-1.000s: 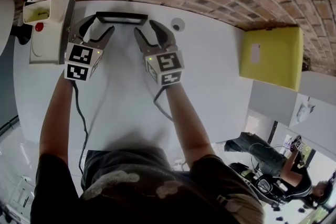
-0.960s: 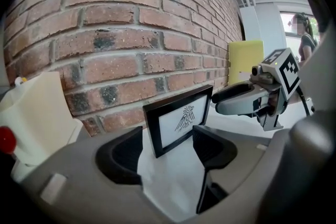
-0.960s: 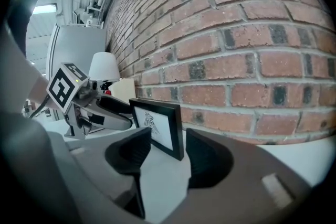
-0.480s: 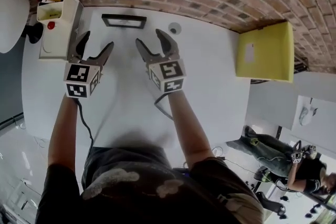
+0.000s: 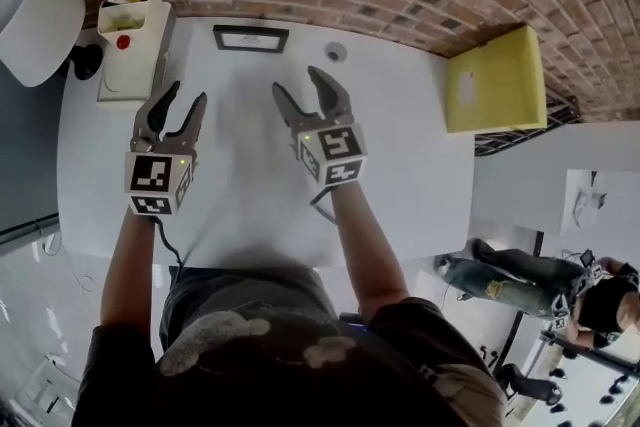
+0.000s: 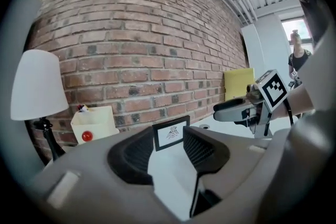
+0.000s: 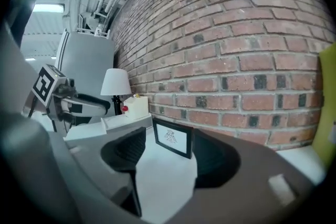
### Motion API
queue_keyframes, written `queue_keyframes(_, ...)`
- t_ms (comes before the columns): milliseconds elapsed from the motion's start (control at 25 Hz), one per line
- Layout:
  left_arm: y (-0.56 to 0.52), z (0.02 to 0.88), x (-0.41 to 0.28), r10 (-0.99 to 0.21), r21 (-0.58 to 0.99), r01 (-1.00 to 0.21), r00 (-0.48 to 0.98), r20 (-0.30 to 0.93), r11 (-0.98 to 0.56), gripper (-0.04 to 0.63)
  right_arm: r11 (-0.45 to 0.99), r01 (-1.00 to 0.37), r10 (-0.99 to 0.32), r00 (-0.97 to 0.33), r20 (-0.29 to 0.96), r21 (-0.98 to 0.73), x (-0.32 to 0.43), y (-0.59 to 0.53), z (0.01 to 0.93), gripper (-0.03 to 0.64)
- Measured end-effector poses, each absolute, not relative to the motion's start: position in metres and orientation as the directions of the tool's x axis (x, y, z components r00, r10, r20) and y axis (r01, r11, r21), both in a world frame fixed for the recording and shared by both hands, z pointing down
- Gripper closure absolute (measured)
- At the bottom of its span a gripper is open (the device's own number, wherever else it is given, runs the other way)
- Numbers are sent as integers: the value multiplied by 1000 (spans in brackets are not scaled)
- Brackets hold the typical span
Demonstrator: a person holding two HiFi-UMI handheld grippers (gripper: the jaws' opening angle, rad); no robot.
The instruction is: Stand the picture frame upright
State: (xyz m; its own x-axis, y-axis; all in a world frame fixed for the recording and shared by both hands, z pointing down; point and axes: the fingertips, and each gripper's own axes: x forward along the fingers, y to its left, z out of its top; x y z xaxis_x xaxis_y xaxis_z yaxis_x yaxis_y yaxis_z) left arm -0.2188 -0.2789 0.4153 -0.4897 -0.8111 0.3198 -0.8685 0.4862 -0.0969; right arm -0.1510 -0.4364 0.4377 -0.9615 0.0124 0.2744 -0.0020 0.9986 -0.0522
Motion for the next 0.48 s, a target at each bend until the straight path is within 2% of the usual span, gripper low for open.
queue_keyframes(160,-261,401,-219,-850,-43,-886,-457,263,463,484,997,-80,-76,-961,265,-6,-142,-427,422,365)
queue_keyframes(200,-256,400,-219,-855,-39,-890,-447,261,453,508,994,-109,-105,-960,261,-1,-138,-424,416,393)
queue_keyframes(240,-250,398,-218,-860,-39,-895,-438,261,444,517,990,-138,-134,-957,256,4,-135,-422,410,452)
queue_keyframes(280,-245,397,-218,-865,-37,-900,-429,260,435,522,987,-162,-159,-955,250,9,-131,-418,404,472)
queue_keyframes(360,-236,393,-218,-875,-19,-908,-410,256,419,534,980,-197,-197,-951,238,23,-125,-411,393,473)
queue_keyframes(440,-229,390,-218,-886,-6,-917,-387,255,399,549,971,-238,-240,-943,232,35,-119,-403,385,528)
queue_keyframes(480,-224,389,-219,-891,-2,-921,-377,252,389,559,965,-259,-260,-937,232,36,-116,-398,382,529)
